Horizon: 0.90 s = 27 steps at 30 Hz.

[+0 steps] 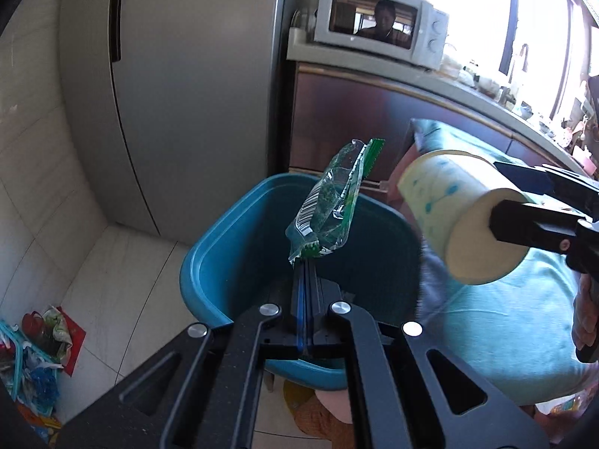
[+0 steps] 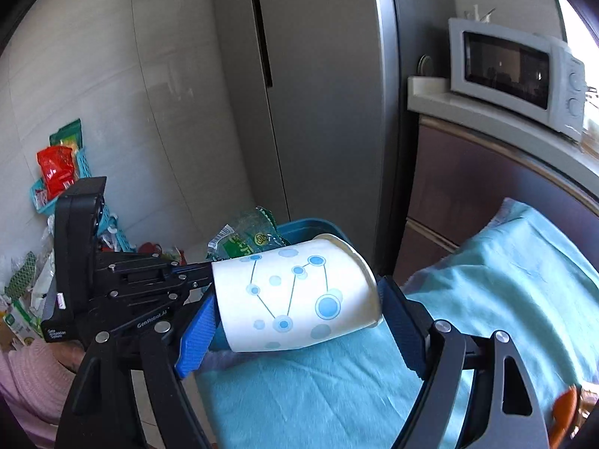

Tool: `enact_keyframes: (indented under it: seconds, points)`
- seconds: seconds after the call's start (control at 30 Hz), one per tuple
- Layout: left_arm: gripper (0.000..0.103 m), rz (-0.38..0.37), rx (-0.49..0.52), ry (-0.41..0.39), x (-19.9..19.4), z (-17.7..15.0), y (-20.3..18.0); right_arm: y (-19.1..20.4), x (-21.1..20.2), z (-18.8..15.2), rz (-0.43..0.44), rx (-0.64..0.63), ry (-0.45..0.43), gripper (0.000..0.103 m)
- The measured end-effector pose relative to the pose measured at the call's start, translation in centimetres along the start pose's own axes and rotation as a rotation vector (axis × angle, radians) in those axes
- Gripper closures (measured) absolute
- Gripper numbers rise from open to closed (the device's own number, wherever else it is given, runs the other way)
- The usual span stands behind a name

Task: Collect trash
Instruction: 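Carry the cup and wrapper over the blue bin and open both tools, then move both tools back over the table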

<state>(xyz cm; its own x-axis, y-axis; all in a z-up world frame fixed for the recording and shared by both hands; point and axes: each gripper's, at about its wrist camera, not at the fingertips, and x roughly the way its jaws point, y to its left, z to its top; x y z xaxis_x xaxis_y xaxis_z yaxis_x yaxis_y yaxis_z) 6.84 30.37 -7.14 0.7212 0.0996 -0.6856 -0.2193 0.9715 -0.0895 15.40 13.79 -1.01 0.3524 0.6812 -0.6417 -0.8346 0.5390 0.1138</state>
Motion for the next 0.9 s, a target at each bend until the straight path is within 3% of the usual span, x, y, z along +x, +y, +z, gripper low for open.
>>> enact_keyframes:
  seconds: [0.3, 0.37, 0.43, 0.53, 0.67, 0.8, 0.9]
  points:
    - [0.102, 0.021, -0.043, 0.075, 4.7, 0.6, 0.3, 0.1, 5.4, 1.2, 0.003, 0.003, 0.116, 0.023]
    - [0.1, 0.028, -0.054, 0.086, 5.4, 0.4, 0.7, 0.0, 6.0, 1.2, 0.0, 0.01, 0.136, 0.023]
    - [0.092, 0.043, -0.067, 0.101, 6.1, 0.3, 0.8, -0.2, 6.2, 1.2, 0.005, 0.027, 0.139, 0.023]
    - [0.091, 0.055, -0.085, 0.109, 6.8, 0.2, 1.0, -0.6, 6.0, 1.1, 0.006, 0.047, 0.133, 0.023]
    - [0.087, 0.065, -0.103, 0.086, 6.2, 0.2, 0.8, -1.2, 5.3, 0.8, 0.012, 0.079, 0.115, 0.023]
    - [0.076, 0.061, -0.099, 0.039, 3.6, 0.1, 0.7, -1.5, 3.0, 0.3, 0.018, 0.1, 0.073, 0.023]
    - [0.062, 0.041, -0.066, -0.021, 1.3, 0.6, -1.0, -1.8, 0.0, -0.5, 0.02, 0.112, 0.024, 0.023]
